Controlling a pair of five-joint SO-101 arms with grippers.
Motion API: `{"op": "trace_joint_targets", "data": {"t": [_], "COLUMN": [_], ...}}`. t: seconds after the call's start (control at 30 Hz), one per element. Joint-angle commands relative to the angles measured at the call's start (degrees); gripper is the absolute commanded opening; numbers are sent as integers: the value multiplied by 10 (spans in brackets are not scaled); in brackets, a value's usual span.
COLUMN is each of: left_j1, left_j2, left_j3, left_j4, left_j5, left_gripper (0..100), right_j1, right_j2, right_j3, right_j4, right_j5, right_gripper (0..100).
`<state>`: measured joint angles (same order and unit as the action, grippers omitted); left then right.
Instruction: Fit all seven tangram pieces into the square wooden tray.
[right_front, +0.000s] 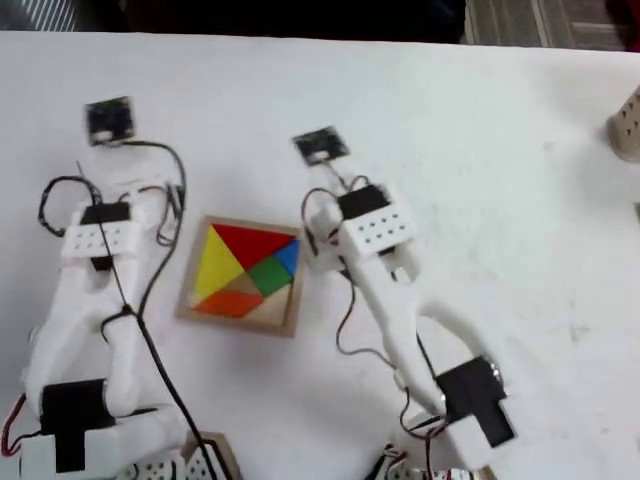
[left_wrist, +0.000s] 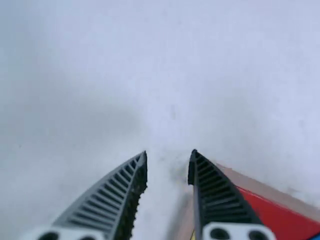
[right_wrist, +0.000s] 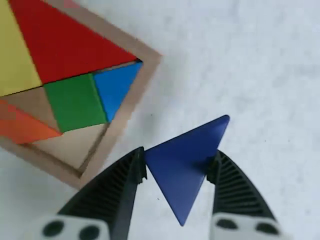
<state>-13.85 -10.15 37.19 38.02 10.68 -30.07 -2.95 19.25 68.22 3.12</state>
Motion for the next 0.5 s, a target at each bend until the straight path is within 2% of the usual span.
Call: {"op": "trace_joint_targets", "data": {"t": [0.0,0.27,0.47], "left_j1": [-29,-33,-33], "left_j2": [0,0,0], "left_j3": [-25,-23,-23], "left_j4": [-25,-31,-30], "left_j5": [52,56,55], "left_gripper": [154,153,151], "right_j1": [-54,-129,-184], "right_j2": [-34,-33,-33], "right_j3": [-25,14,95], "right_j4": [3,-88,-175], "right_j5": [57,252,424], "right_gripper": [130,130,130]}}
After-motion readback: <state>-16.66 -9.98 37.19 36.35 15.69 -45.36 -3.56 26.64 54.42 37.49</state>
